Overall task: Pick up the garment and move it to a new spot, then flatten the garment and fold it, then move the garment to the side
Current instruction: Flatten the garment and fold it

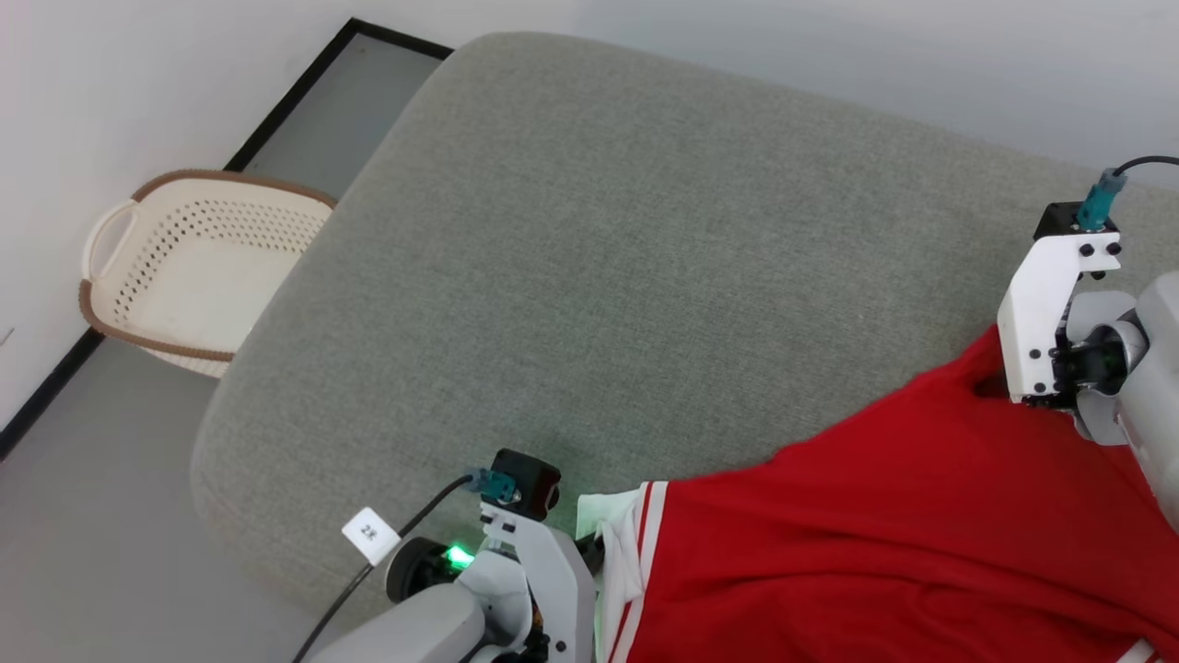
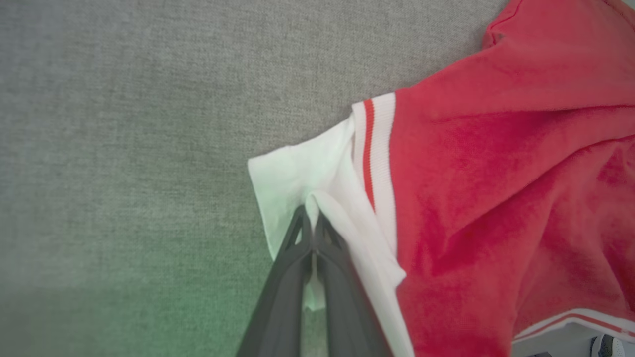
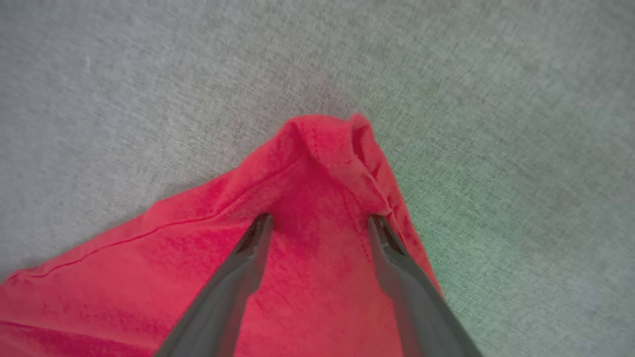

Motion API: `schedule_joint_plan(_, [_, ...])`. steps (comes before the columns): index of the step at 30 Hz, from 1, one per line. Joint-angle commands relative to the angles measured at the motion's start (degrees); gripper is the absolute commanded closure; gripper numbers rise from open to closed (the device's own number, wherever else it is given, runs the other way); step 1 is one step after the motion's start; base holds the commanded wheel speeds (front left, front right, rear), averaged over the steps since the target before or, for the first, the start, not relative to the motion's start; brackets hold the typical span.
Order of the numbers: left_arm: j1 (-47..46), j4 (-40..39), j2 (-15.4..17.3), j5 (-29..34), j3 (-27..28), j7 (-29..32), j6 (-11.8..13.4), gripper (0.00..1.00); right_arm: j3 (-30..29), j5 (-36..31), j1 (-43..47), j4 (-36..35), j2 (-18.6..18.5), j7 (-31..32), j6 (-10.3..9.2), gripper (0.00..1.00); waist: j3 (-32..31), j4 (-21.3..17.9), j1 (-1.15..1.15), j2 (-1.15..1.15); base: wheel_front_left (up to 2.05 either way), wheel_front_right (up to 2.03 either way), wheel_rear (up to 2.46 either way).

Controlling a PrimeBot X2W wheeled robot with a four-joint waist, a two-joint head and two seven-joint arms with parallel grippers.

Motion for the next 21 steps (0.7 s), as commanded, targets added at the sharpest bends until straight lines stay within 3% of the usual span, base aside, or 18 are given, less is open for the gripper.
schedule_joint_plan(1, [-0.33, 0.45, -0.13, -0.05, -0.13, -0.04, -0.17, 1.00, -0.07, 0.27, 0.93, 0.77, 0.59, 0.28, -0.07, 0.55, 0.13, 0.15, 0.00, 0.00, 0.00, 0.00, 0.00])
schedule_joint_plan(2, [-0.39, 0.63, -0.22, -0.04, -0.14, -0.10, -0.29, 1.00, 0.07, 0.06, 0.83, 0.88, 0.62, -0.06, -0.07, 1.00, 0.17, 0.17, 0.00, 0.00, 0.00, 0.00, 0.00])
schedule_joint_plan(13, [0.07, 2.23, 0.14, -0.96, 0.70, -0.72, -0.53, 1.00, -0.16, 0.27, -1.32, 0.87, 0.80, -2.32, -0.07, 1.00, -0.41, -1.37, 0.00, 0.00, 0.00, 0.00, 0.00])
schedule_joint_plan(21, [-2.43, 2.63, 3.14, -1.53, 2.53, 0.20, -0.34, 1.00, 0.15, 2.22, -1.58, -3.84, 0.54, -6.29, -0.07, 1.00, -3.25, -4.93, 0.00, 0.00, 0.00, 0.00, 0.00])
